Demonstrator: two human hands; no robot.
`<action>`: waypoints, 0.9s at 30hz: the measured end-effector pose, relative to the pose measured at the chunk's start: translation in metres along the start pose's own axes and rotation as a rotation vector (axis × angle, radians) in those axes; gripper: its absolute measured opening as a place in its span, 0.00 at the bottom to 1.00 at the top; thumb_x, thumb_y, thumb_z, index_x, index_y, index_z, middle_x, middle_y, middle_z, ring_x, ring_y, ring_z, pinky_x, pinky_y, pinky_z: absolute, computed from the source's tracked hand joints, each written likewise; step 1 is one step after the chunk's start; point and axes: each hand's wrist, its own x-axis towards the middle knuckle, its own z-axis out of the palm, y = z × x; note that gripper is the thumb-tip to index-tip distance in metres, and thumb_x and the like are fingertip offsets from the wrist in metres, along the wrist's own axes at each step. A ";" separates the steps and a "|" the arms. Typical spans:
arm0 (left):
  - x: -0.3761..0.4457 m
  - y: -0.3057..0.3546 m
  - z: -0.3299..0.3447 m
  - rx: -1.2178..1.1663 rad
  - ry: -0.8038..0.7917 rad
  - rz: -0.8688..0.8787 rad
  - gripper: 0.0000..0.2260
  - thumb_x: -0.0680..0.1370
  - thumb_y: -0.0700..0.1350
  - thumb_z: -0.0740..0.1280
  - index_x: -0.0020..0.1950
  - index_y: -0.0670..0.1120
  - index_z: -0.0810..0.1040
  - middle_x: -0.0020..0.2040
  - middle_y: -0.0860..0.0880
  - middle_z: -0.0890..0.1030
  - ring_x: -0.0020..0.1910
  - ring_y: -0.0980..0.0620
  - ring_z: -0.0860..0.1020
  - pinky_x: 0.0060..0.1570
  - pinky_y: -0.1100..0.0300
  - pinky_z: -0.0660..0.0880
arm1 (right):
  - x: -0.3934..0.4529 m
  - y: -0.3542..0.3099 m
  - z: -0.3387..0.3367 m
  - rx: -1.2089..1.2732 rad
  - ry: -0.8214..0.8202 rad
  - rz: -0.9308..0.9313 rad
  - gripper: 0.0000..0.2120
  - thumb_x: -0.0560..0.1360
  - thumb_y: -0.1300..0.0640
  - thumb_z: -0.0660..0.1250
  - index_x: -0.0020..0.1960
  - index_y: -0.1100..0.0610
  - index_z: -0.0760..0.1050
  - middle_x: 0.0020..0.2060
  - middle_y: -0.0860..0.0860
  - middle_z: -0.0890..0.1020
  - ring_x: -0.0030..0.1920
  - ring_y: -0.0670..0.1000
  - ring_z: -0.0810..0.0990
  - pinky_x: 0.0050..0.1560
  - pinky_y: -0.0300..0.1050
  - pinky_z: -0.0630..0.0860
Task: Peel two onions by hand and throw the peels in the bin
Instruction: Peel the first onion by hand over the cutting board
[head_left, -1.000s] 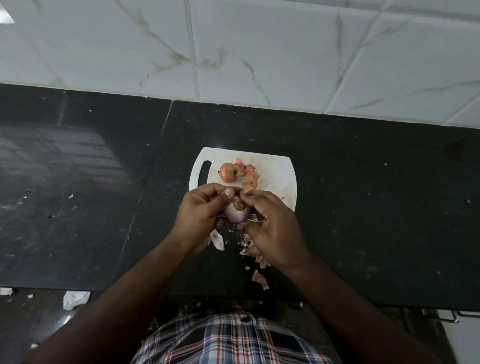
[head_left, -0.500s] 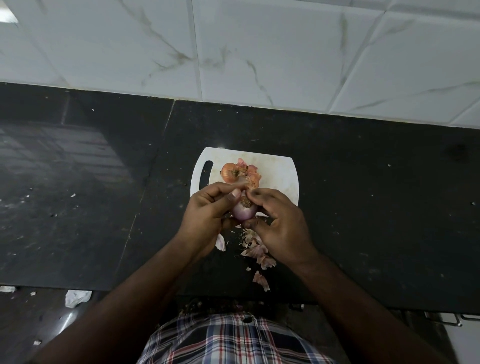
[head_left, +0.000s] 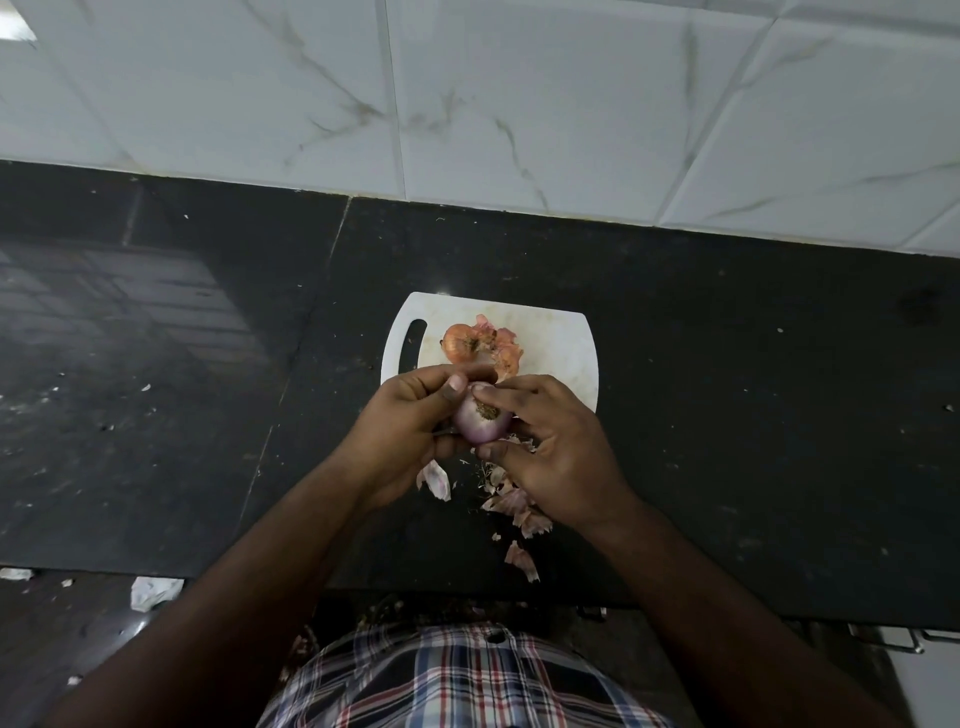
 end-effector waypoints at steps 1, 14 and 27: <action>-0.001 0.002 -0.003 -0.040 -0.056 -0.020 0.17 0.79 0.42 0.63 0.66 0.39 0.77 0.60 0.37 0.82 0.55 0.41 0.83 0.46 0.52 0.83 | 0.000 0.000 0.000 0.002 0.012 -0.010 0.26 0.67 0.65 0.78 0.64 0.51 0.80 0.57 0.49 0.77 0.61 0.41 0.76 0.57 0.30 0.75; -0.004 -0.003 -0.015 -0.023 -0.115 -0.010 0.20 0.72 0.32 0.70 0.64 0.40 0.77 0.57 0.40 0.84 0.53 0.45 0.84 0.50 0.54 0.83 | 0.000 -0.006 -0.002 0.226 -0.004 0.137 0.20 0.71 0.68 0.74 0.58 0.49 0.82 0.58 0.46 0.81 0.60 0.44 0.81 0.56 0.44 0.81; -0.009 -0.009 -0.003 0.203 0.001 0.179 0.24 0.65 0.37 0.77 0.60 0.45 0.80 0.57 0.45 0.84 0.58 0.46 0.83 0.52 0.55 0.81 | 0.005 -0.015 0.002 -0.077 0.174 0.113 0.11 0.77 0.60 0.69 0.58 0.56 0.83 0.52 0.48 0.86 0.54 0.41 0.83 0.56 0.40 0.80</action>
